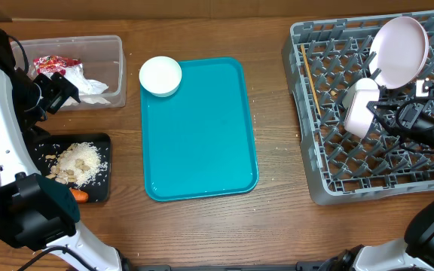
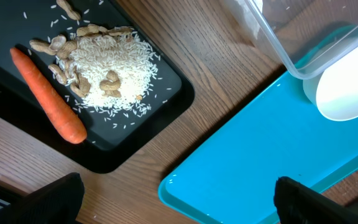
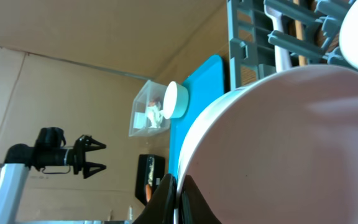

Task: Sort waste into correct bins and load items into the dishwasher rack
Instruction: 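Lower the pink bowl into the rack and open the right gripper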

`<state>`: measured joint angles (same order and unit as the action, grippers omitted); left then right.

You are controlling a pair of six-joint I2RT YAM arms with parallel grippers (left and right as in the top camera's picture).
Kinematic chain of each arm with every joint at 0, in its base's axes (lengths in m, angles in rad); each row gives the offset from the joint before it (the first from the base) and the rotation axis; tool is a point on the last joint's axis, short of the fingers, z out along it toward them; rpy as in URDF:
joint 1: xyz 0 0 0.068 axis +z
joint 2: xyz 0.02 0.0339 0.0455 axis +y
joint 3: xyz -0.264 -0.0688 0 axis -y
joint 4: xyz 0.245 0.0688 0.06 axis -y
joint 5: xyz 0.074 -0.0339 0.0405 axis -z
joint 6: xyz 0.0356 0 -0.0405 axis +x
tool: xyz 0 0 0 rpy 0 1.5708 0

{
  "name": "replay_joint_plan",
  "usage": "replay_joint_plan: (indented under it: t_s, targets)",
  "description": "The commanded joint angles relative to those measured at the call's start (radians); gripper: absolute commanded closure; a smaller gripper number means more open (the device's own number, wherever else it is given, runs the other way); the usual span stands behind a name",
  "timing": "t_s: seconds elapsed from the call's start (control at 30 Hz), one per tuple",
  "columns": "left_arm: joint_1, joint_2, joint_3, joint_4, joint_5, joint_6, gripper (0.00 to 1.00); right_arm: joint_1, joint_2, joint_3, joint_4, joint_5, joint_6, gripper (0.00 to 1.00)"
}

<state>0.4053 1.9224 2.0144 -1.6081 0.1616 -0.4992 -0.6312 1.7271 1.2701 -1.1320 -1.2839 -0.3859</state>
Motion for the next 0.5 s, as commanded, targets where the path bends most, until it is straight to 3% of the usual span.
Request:
replay_joint_plan:
  t_s: [0.0, 0.23, 0.47]
  targets:
    - [-0.007, -0.026, -0.003, -0.002, 0.003, -0.014, 0.00, 0.002, -0.008, -0.003, 0.024, 0.024, -0.007, 0.96]
    - [-0.007, -0.026, -0.003, -0.002, 0.004, -0.014, 0.00, 0.002, -0.008, -0.003, 0.041, 0.121, 0.016, 0.95]
    - [-0.007, -0.026, -0.003, -0.002, 0.004, -0.014, 0.00, 0.002, -0.008, -0.003, 0.188, 0.246, 0.284, 0.95]
